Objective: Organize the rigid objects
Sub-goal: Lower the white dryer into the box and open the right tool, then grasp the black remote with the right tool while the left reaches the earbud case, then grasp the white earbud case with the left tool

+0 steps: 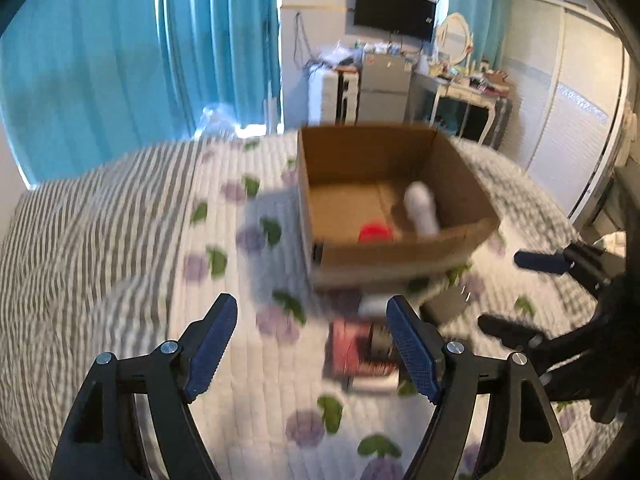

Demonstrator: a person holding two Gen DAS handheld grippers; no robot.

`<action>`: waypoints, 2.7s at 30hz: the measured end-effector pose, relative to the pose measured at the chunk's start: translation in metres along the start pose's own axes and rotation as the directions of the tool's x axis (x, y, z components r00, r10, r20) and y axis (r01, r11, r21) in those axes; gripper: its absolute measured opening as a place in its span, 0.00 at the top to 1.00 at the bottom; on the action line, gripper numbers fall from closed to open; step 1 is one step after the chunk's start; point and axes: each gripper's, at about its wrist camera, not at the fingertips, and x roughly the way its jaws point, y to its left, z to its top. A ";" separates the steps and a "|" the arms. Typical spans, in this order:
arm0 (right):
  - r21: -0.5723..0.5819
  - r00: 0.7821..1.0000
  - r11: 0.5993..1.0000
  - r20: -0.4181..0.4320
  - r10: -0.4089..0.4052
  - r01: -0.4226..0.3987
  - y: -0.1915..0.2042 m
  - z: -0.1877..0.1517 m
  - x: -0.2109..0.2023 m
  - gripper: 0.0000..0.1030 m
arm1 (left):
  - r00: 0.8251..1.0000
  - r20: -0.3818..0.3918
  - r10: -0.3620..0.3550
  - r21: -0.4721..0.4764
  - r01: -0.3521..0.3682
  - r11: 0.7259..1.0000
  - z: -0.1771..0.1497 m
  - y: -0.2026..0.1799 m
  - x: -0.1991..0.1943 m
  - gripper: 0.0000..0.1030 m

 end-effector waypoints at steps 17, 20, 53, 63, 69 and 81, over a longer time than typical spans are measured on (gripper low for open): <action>-0.075 0.984 0.997 -0.172 -0.042 0.029 0.015 -0.058 0.100 0.36 | 0.972 -0.234 -0.015 -0.007 0.014 1.000 -0.076 -0.013 0.075 0.23; -0.085 0.980 0.995 -0.187 -0.067 0.051 0.015 -0.060 0.105 0.47 | 0.970 -0.243 -0.018 -0.017 0.014 1.000 -0.077 -0.012 0.078 0.23; 0.230 0.993 0.972 -0.114 -0.025 0.051 -0.068 -0.067 0.039 0.82 | 0.983 -0.157 -0.091 -0.070 0.081 0.994 -0.025 -0.051 0.136 0.24; 0.260 0.993 0.965 -0.119 0.005 0.026 -0.077 -0.072 0.046 0.82 | 0.979 -0.153 -0.133 -0.038 0.128 0.991 -0.021 -0.070 0.149 0.50; 0.255 0.995 0.967 -0.098 0.003 0.022 -0.076 -0.070 0.035 0.82 | 0.979 -0.167 -0.116 -0.054 0.108 0.993 -0.023 -0.065 0.130 0.51; 0.213 0.999 0.977 -0.034 -0.012 0.019 -0.063 -0.053 -0.010 0.82 | 0.974 -0.152 -0.166 -0.001 0.168 0.986 -0.016 -0.063 0.048 0.51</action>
